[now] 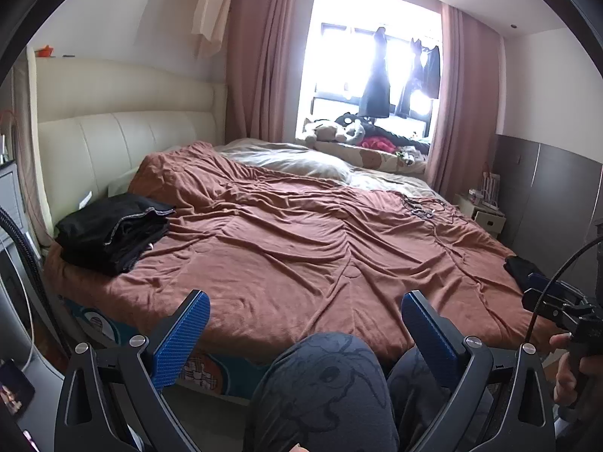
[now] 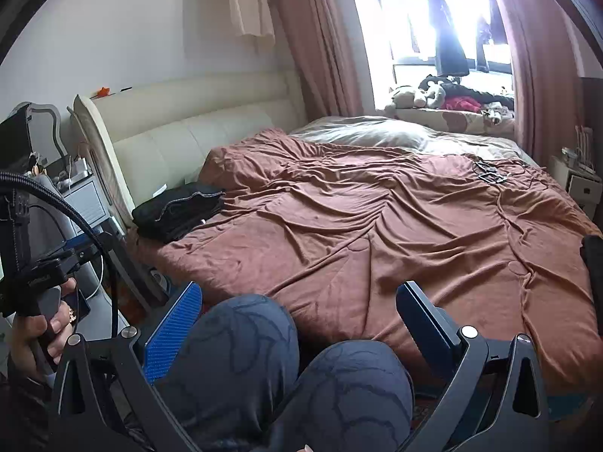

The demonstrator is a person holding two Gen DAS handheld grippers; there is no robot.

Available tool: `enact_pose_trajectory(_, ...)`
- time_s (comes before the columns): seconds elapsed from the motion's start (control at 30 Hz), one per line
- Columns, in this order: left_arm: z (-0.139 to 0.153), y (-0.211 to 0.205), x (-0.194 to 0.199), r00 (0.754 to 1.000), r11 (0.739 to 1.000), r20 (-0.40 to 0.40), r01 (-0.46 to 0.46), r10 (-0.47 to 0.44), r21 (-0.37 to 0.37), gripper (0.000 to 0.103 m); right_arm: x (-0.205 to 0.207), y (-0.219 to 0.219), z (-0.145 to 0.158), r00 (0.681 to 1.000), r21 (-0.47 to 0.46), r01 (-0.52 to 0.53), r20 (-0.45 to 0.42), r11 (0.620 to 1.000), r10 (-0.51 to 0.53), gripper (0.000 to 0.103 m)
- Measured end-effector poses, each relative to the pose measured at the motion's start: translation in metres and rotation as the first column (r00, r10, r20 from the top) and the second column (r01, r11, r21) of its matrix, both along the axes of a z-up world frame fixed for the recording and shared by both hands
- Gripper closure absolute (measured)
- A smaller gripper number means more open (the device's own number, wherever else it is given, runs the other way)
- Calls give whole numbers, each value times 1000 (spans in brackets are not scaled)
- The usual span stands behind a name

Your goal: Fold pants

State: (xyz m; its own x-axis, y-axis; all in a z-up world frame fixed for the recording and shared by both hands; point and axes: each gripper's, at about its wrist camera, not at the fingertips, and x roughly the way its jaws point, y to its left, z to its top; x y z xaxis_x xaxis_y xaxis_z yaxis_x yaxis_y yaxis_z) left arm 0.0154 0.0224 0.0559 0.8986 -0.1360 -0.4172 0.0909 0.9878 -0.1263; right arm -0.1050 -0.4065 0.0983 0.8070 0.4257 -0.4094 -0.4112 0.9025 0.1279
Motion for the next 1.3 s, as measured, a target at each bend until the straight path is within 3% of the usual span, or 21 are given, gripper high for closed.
enact_pose_trajectory(1.3, 0, -4, -3, 1000, 1000, -11, 12, -12, 2, 0, -3, -4, 0, 1000, -4, 8, -2, 1000, -8, 0)
